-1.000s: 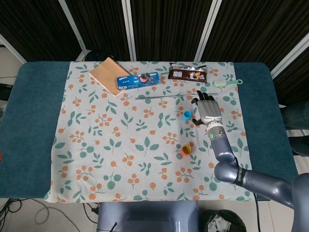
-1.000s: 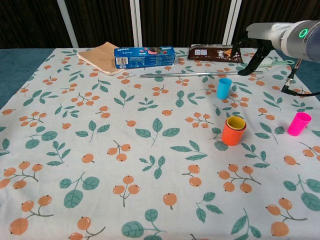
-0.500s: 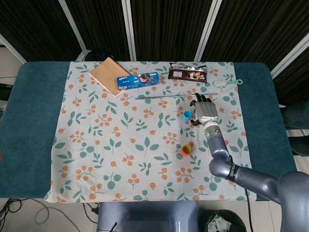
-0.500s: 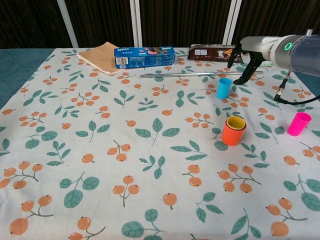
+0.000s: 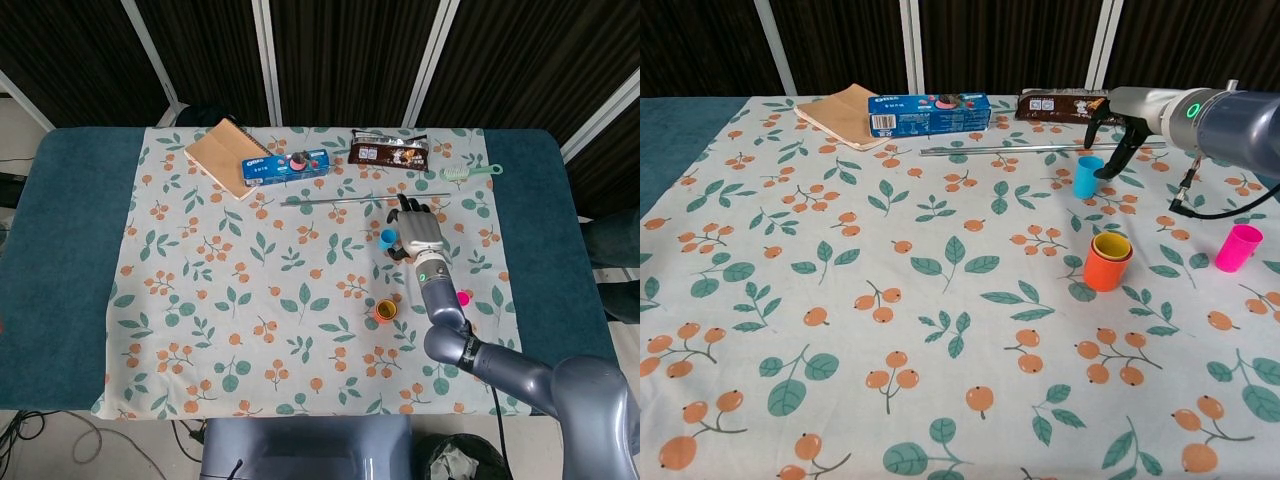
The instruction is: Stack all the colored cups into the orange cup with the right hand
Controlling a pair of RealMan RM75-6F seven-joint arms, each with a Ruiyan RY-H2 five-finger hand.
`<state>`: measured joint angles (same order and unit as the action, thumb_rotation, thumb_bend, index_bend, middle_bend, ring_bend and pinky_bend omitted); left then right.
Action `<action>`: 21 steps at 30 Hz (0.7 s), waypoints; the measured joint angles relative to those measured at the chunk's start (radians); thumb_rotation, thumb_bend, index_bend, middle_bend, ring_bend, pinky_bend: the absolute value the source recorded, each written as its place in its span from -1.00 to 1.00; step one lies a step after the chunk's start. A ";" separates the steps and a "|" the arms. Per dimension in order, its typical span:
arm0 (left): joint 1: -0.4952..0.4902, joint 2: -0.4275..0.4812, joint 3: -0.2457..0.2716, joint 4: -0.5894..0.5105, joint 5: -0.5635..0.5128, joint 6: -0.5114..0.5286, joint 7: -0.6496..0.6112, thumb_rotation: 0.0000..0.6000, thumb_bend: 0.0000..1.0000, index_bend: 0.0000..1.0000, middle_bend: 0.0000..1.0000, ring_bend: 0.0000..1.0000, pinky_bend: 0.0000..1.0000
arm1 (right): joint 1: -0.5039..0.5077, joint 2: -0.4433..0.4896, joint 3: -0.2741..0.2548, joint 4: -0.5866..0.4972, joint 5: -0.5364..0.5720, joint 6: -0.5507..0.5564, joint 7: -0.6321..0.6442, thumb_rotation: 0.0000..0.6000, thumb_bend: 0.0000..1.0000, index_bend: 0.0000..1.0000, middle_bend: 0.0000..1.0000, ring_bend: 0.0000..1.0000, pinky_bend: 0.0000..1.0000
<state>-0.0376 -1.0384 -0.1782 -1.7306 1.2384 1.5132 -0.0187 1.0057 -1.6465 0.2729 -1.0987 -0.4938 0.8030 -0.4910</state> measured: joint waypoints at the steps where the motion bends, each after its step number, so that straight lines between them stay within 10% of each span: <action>1: 0.000 0.000 0.000 0.000 0.000 0.000 0.000 1.00 -0.21 -0.70 -0.94 -0.98 -0.76 | 0.000 -0.004 0.002 0.007 -0.003 -0.001 0.003 1.00 -0.27 -0.27 -1.00 -0.88 -0.72; 21: -0.001 0.003 0.000 -0.002 -0.003 -0.005 0.000 1.00 -0.21 -0.70 -0.94 -0.98 -0.76 | 0.002 -0.042 0.021 0.055 -0.032 -0.015 0.018 1.00 -0.27 -0.19 -1.00 -0.88 -0.72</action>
<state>-0.0386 -1.0359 -0.1786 -1.7328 1.2352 1.5084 -0.0188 1.0075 -1.6885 0.2941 -1.0436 -0.5258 0.7883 -0.4729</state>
